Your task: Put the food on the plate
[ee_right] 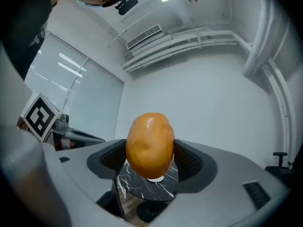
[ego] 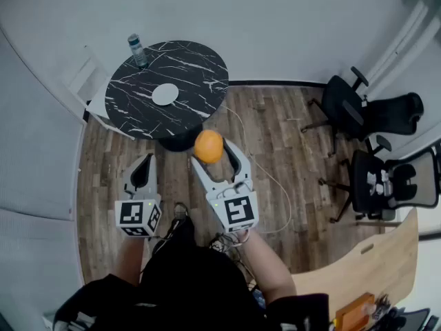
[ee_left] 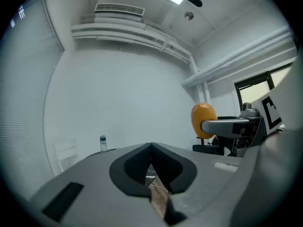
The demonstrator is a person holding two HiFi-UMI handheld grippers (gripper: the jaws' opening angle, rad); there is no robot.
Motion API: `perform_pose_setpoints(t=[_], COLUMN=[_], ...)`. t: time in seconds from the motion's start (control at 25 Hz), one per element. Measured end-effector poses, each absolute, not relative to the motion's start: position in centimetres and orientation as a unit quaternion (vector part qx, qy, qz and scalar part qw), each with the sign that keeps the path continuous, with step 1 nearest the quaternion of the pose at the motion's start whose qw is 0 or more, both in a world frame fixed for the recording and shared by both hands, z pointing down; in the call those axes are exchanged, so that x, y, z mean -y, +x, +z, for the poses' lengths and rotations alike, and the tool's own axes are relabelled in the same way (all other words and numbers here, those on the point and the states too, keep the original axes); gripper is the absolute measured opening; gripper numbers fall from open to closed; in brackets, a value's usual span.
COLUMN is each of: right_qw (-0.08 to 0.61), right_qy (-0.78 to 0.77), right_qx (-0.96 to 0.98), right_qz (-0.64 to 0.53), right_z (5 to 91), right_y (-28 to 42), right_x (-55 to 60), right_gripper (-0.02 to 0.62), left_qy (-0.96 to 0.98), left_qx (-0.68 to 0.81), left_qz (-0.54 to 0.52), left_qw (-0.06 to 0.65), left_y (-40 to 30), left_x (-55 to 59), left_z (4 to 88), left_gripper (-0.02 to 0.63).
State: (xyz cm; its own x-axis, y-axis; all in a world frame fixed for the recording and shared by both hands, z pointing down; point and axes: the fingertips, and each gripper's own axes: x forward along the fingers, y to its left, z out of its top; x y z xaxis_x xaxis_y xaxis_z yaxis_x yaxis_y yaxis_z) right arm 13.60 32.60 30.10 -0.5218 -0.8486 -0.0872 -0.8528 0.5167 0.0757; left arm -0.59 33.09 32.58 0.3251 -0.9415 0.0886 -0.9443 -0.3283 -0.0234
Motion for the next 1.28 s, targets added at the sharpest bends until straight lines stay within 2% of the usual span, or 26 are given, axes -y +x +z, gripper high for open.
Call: perform_pose_setpoints(t=[0.6,1.08,1.28], right_qw=[-0.036,-0.057,-0.074], right_qy=[-0.467,-0.466,-0.462], right_qx=[-0.883,-0.883,-0.883], right_qz=[0.025,0.019,0.026], right_z=[34.1,31.9,32.5], right_y=[6.3,-0.9,-1.4], right_x=[-20.3,-11.9,-10.5], right_gripper=[0.302,0.302,0.302], left_qy=[0.835,0.852,0.857], left_qx=[0.544,0.515,0.506], left_qz=[0.062,0.08,0.076], left_qw=[0.052,0.053,0.067], left_y=[-6.5,-14.7,-15.4], left_x=[-21.3,-13.3,-10.9], left_z=[36.3,35.6,36.7], left_gripper=[0.0,0.0,0.0])
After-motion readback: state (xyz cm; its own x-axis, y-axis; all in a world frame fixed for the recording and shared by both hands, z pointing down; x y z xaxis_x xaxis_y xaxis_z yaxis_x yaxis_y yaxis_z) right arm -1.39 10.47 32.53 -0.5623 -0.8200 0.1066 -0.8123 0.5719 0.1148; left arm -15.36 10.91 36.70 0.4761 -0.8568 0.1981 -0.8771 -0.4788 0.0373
